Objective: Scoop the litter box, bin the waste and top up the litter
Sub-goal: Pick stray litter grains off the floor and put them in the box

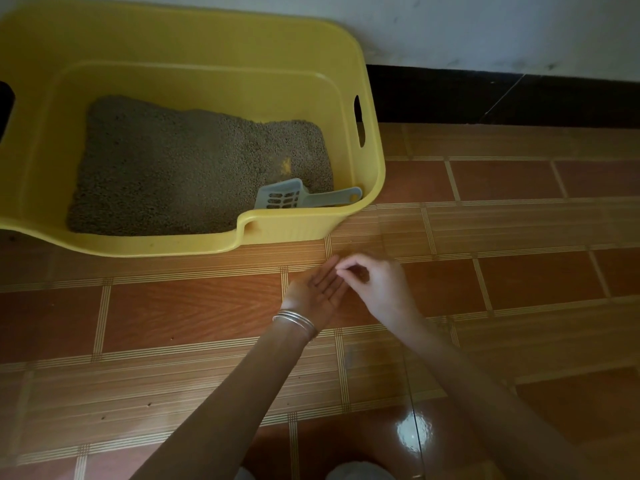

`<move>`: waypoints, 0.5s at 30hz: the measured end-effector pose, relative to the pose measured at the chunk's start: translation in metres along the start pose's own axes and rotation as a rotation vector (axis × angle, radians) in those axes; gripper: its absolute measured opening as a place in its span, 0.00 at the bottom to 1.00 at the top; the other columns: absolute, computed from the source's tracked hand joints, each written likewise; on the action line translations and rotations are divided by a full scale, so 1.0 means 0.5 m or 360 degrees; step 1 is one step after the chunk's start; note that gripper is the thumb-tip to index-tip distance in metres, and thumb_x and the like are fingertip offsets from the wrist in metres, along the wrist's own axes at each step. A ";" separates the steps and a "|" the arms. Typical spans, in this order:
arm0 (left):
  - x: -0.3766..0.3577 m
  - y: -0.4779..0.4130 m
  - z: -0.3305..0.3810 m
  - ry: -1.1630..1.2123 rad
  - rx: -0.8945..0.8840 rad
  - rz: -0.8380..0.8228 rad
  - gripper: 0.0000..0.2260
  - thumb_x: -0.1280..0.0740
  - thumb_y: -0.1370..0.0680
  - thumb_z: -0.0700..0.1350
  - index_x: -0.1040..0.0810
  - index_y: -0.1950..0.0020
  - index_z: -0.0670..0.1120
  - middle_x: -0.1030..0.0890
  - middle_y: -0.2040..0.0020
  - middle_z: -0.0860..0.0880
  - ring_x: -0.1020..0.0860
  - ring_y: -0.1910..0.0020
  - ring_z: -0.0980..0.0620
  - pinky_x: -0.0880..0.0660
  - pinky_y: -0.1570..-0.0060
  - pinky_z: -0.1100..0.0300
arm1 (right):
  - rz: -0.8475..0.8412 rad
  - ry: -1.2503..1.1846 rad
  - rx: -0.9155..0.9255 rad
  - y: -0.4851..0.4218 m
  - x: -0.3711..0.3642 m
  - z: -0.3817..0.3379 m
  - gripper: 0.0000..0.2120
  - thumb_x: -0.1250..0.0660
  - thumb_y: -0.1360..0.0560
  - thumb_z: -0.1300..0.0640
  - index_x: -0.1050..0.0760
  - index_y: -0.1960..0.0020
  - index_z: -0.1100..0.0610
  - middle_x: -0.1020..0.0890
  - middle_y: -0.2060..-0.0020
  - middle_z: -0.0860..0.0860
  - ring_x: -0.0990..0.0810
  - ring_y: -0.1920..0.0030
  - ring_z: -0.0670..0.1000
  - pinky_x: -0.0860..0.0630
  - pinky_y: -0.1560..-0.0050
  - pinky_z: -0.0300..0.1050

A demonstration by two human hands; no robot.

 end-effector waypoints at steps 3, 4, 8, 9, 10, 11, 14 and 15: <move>0.006 -0.003 0.013 0.0056 0.0021 -0.0046 0.15 0.47 0.18 0.41 0.23 0.45 0.35 0.19 0.47 0.39 0.22 0.46 0.44 0.30 0.38 0.52 | 0.0126 0.0029 -0.0052 -0.015 0.020 0.033 0.05 0.28 0.30 0.61 0.18 0.54 0.58 0.16 0.59 0.50 0.19 0.59 0.45 0.25 0.55 0.35; 0.009 -0.003 0.020 0.0068 0.0021 -0.0054 0.15 0.47 0.18 0.41 0.23 0.45 0.35 0.19 0.48 0.39 0.22 0.46 0.44 0.30 0.38 0.52 | 0.0139 0.0057 -0.0054 -0.022 0.022 0.045 0.05 0.29 0.30 0.62 0.18 0.54 0.59 0.16 0.58 0.51 0.19 0.59 0.46 0.25 0.55 0.36; 0.022 -0.001 0.048 0.0148 -0.0020 -0.0097 0.17 0.49 0.18 0.41 0.23 0.46 0.35 0.18 0.50 0.39 0.23 0.45 0.43 0.31 0.38 0.51 | 0.0045 0.0211 -0.0076 -0.049 0.005 0.089 0.09 0.31 0.28 0.66 0.20 0.48 0.63 0.19 0.52 0.56 0.19 0.57 0.52 0.24 0.51 0.41; 0.026 -0.001 0.056 0.0154 -0.0033 -0.0105 0.17 0.49 0.18 0.42 0.23 0.45 0.35 0.18 0.49 0.39 0.23 0.45 0.44 0.30 0.39 0.51 | 0.0001 0.0254 -0.0052 -0.054 -0.004 0.094 0.10 0.31 0.28 0.66 0.21 0.47 0.63 0.20 0.50 0.57 0.19 0.54 0.53 0.25 0.49 0.41; 0.031 -0.001 0.062 0.0150 -0.0045 -0.0111 0.17 0.49 0.18 0.42 0.23 0.45 0.35 0.18 0.48 0.39 0.22 0.45 0.44 0.29 0.41 0.51 | -0.0035 0.0285 -0.0022 -0.058 -0.011 0.097 0.11 0.32 0.28 0.66 0.21 0.46 0.64 0.21 0.49 0.57 0.20 0.52 0.54 0.26 0.47 0.42; 0.036 -0.001 0.069 0.0142 -0.0056 -0.0114 0.17 0.49 0.18 0.42 0.24 0.44 0.35 0.19 0.47 0.39 0.22 0.45 0.44 0.28 0.43 0.51 | -0.0062 0.0303 0.0009 -0.061 -0.018 0.099 0.11 0.32 0.28 0.67 0.22 0.46 0.65 0.21 0.48 0.58 0.20 0.51 0.55 0.26 0.45 0.44; 0.054 -0.001 0.082 0.0147 -0.0090 -0.0113 0.17 0.49 0.18 0.42 0.24 0.42 0.36 0.19 0.44 0.40 0.22 0.45 0.45 0.27 0.45 0.51 | -0.0117 0.0332 0.0102 -0.067 -0.030 0.105 0.11 0.33 0.28 0.69 0.22 0.46 0.65 0.21 0.49 0.57 0.21 0.50 0.55 0.25 0.44 0.47; 0.059 0.000 0.084 0.0146 -0.0104 -0.0105 0.16 0.49 0.18 0.42 0.24 0.43 0.36 0.19 0.45 0.40 0.22 0.45 0.45 0.27 0.44 0.51 | -0.0136 0.0338 0.0132 -0.067 -0.032 0.107 0.11 0.33 0.28 0.69 0.22 0.46 0.65 0.22 0.49 0.57 0.21 0.50 0.55 0.25 0.44 0.47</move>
Point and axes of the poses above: each hand's wrist, its own y-axis away from the middle knuckle, its own x-axis out of the back of the hand, z = x × y, the point moved 6 cm from there along -y, towards the middle knuckle
